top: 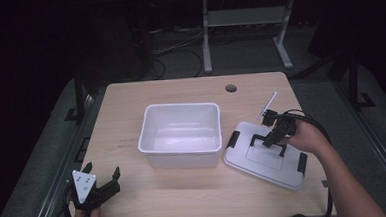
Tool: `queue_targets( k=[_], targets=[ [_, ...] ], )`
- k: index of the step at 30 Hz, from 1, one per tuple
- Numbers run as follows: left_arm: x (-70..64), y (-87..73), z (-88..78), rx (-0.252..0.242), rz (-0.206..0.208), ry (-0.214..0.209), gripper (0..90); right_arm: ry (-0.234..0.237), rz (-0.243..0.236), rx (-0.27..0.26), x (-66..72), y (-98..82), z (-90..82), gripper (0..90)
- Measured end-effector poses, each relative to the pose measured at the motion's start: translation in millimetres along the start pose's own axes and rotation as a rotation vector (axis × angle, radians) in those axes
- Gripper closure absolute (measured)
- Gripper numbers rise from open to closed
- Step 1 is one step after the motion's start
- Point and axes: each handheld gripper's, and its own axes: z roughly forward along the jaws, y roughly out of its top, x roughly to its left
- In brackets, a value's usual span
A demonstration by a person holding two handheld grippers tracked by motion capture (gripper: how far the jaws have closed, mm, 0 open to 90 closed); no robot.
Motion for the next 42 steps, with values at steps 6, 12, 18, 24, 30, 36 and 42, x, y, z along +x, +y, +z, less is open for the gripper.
queue_targets(
  k=[6,12,18,24,30,36,42],
  targets=[
    [0.1,-0.1,-0.1,0.000,-0.002,0.001,13.6,0.020,-0.001,0.001,0.5,-3.1,5.1,75.8],
    [0.3,-0.2,0.0,0.000,-0.002,0.002,13.6,0.021,-0.007,-0.014,0.4,-2.7,2.3,76.6],
    [0.2,-0.1,-0.3,-0.001,-0.003,0.003,13.5,0.017,-0.018,-0.017,1.3,-3.8,1.0,78.4],
    [-0.1,-0.1,-0.2,0.000,-0.001,0.002,13.5,0.017,-0.021,-0.026,1.8,-4.2,-0.4,80.5],
    [0.4,-0.2,-0.2,-0.001,-0.004,0.004,13.6,0.022,-0.023,-0.022,1.4,-4.1,0.5,81.6],
    [0.0,-0.2,-0.2,0.000,-0.002,0.002,13.6,0.022,-0.025,-0.020,2.4,-4.5,0.1,81.8],
    [-0.3,-0.2,0.0,0.002,0.001,0.002,13.5,0.016,-0.037,-0.018,3.6,-4.5,-0.1,82.2]
  ],
)
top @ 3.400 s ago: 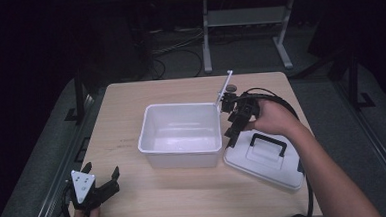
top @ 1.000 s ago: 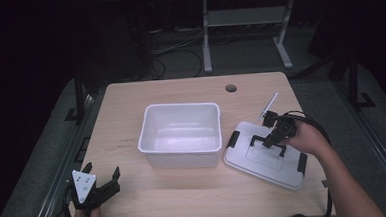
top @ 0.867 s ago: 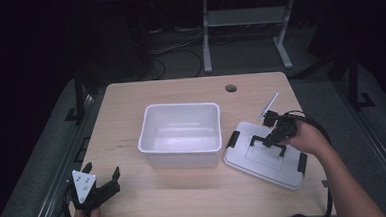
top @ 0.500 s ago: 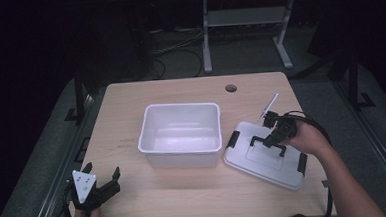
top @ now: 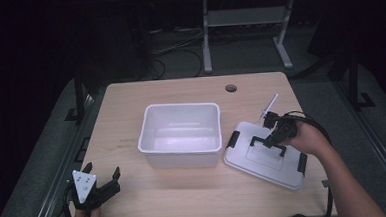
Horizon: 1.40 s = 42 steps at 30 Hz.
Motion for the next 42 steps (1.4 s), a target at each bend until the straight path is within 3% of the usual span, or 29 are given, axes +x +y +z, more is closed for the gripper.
queue_targets(
  k=[11,32,42],
  targets=[
    [-0.4,0.1,0.2,0.000,0.002,0.000,13.5,0.004,0.004,-0.004,0.1,-1.9,-2.1,82.1],
    [-1.0,0.1,0.8,-0.001,0.001,0.001,13.5,-0.009,-0.042,0.021,5.2,-0.5,-4.1,84.2],
    [-0.8,0.2,0.5,-0.001,0.001,0.001,13.6,-0.016,-0.064,0.000,8.5,-0.5,-20.6,84.3]
  ],
)
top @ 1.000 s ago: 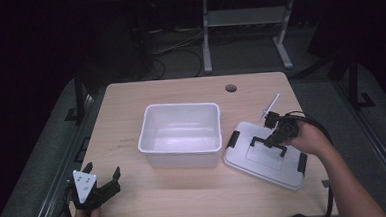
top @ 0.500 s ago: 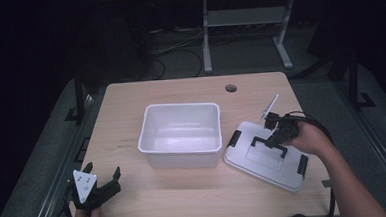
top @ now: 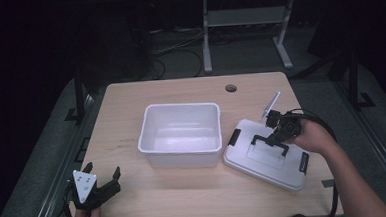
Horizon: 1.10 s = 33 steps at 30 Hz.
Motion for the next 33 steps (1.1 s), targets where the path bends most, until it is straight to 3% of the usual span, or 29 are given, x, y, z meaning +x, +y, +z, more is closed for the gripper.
queue_targets(
  k=[12,33],
  targets=[
    [-0.3,-0.1,0.4,0.000,0.001,0.000,13.6,-0.011,-0.019,-0.048,3.8,-1.9,-23.9,84.3],
    [-0.3,-0.2,0.2,0.002,0.004,0.001,13.6,-0.032,-0.042,-0.072,9.8,-2.3,-58.6,84.3]
  ],
)
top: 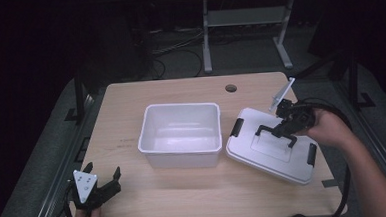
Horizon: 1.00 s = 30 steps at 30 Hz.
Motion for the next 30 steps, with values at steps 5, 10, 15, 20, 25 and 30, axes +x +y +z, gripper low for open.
queue_targets(
  k=[5,10,15,20,25,30],
  targets=[
    [-0.4,0.1,0.1,0.000,0.002,0.000,13.6,-0.008,-0.007,-0.011,0.5,-1.6,-9.9,84.3],
    [-0.4,0.1,0.0,0.000,0.001,0.000,13.6,-0.018,-0.003,-0.017,1.6,-3.5,-18.4,84.3],
    [-0.7,0.1,0.0,0.002,0.008,-0.001,13.6,-0.014,-0.003,-0.016,3.7,-2.8,-25.7,84.2],
    [-0.5,0.0,1.0,0.005,0.008,-0.003,13.5,-0.022,-0.011,-0.027,4.7,-0.3,-35.4,84.2],
    [-1.4,0.1,1.1,0.004,0.011,-0.005,13.6,-0.025,-0.016,-0.025,6.5,2.2,-42.5,84.2],
    [-1.2,0.0,1.0,0.001,0.010,-0.004,13.5,-0.030,-0.026,-0.039,10.1,3.7,-53.2,84.2]
  ],
)
